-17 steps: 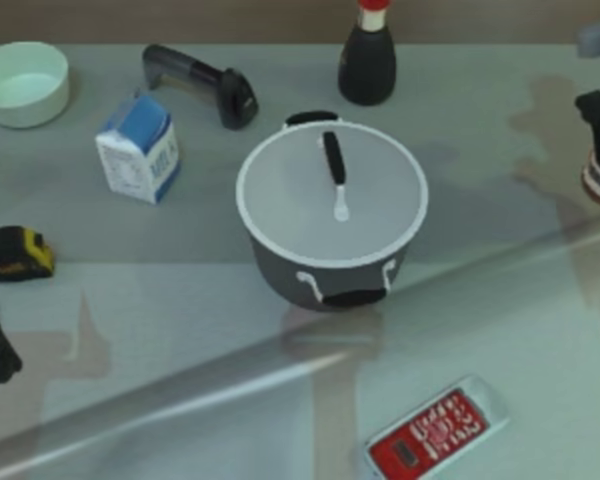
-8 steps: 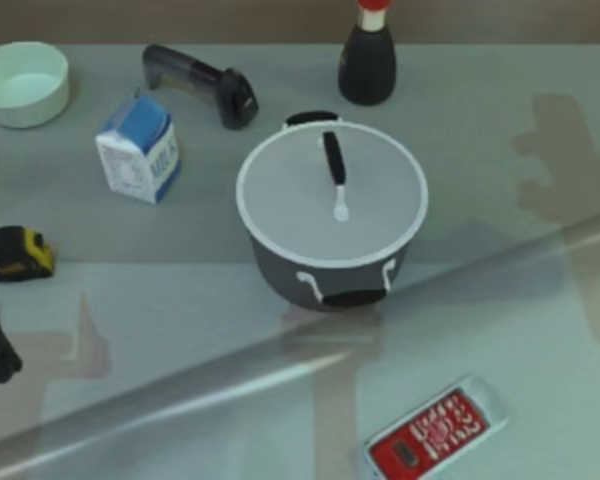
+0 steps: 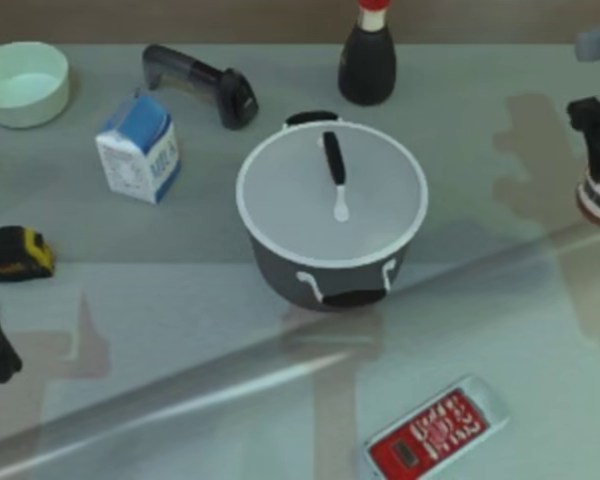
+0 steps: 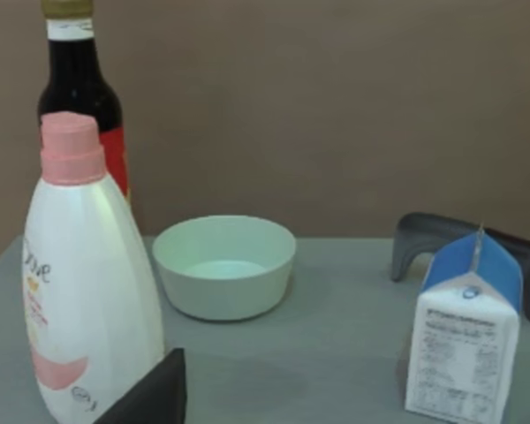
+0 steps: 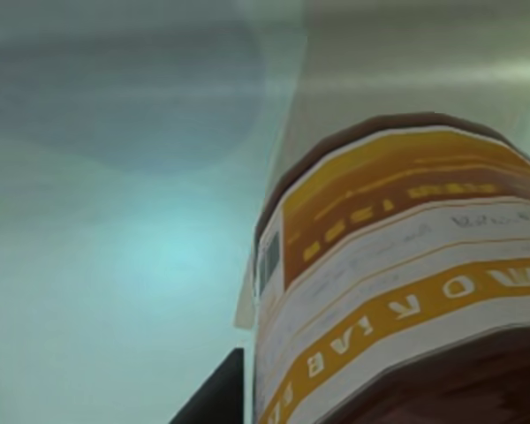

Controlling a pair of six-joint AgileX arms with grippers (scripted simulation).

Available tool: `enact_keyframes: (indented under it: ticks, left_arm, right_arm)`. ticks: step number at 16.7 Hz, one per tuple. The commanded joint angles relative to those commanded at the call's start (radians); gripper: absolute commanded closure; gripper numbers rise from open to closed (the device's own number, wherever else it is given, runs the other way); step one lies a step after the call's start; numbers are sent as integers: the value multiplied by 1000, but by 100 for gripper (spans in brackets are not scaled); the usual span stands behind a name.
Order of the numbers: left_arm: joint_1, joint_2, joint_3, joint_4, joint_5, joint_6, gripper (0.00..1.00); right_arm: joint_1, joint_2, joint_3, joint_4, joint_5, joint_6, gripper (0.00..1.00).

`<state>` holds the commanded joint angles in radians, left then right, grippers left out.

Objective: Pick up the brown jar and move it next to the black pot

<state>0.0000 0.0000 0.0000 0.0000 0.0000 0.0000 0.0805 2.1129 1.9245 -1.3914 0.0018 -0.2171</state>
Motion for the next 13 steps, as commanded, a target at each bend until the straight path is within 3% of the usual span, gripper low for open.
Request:
enact_keyframes:
  ticks: [7,13]
  left_arm:
    - [0,0,0,0,0,0,0]
    - [0,0,0,0,0,0,0]
  right_arm:
    - [160,91,37,68,0,433,100]
    - [196,110,34,82,0,504,100]
